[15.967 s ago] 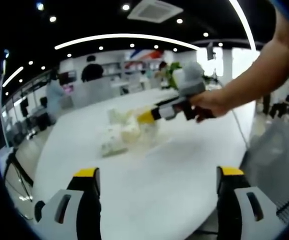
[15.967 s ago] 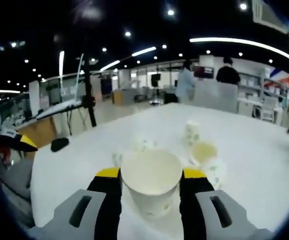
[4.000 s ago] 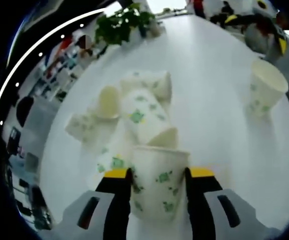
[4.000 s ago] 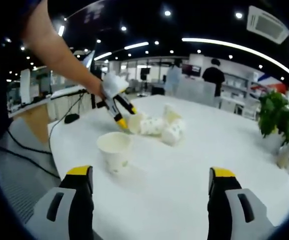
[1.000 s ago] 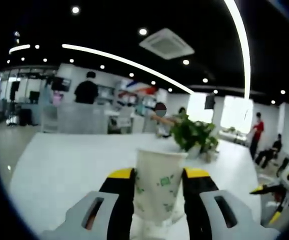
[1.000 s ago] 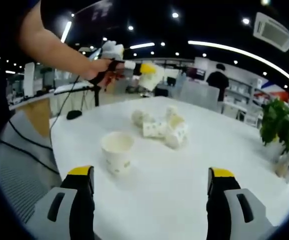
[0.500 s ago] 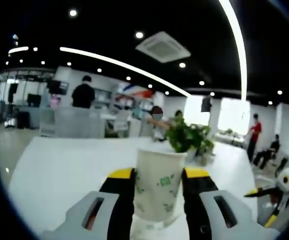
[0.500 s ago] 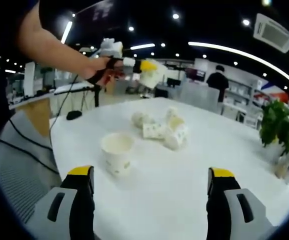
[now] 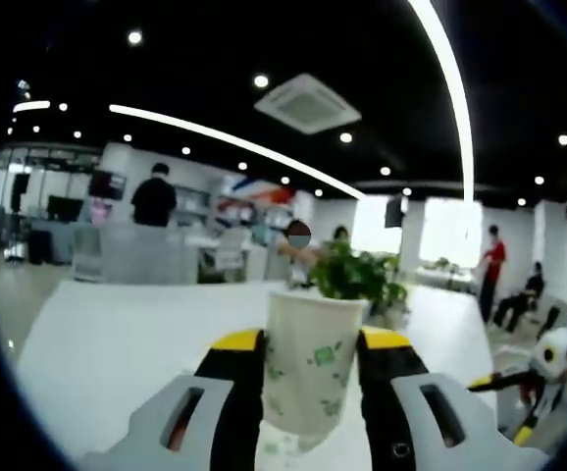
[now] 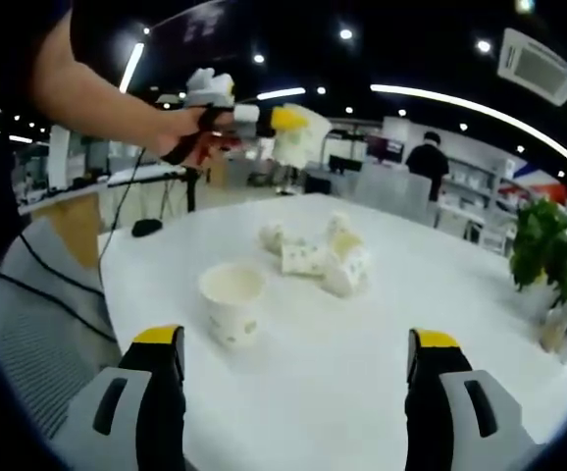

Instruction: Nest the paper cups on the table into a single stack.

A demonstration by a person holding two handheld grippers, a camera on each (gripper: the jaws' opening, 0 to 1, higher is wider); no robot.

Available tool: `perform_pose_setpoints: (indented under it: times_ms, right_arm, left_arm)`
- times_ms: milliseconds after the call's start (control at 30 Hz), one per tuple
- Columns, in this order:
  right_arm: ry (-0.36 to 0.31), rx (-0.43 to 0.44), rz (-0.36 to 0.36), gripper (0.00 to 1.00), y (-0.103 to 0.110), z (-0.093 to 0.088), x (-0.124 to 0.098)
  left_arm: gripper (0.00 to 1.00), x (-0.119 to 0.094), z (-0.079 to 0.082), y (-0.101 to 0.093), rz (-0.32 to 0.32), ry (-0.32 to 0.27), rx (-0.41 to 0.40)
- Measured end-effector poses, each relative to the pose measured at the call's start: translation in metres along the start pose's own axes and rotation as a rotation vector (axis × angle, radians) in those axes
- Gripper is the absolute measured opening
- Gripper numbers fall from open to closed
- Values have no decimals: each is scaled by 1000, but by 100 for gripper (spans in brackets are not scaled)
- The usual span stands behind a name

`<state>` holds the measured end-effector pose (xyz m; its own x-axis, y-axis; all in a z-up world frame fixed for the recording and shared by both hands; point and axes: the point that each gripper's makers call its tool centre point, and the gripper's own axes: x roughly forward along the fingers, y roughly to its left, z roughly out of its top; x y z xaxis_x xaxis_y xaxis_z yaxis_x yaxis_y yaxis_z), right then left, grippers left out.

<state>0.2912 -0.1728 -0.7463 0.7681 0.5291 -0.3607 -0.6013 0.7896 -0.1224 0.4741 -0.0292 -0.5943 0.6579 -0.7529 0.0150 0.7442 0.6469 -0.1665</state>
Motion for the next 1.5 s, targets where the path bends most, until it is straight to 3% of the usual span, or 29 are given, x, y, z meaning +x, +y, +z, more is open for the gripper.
perform_pose_setpoints:
  times_ms: [233, 433, 867, 1500]
  right_arm:
    - [-3, -1, 0, 92, 1, 0, 0]
    - [-4, 0, -1, 92, 1, 0, -1]
    - [-3, -5, 2, 91, 2, 0, -1]
    - [-6, 1, 12, 92, 4, 1, -2]
  left_arm:
    - [36, -8, -1, -9, -2, -16, 27]
    - [35, -15, -6, -19, -17, -17, -1]
    - [35, -29, -12, -55, -65, -25, 22]
    - [34, -39, -25, -84, -90, -55, -41]
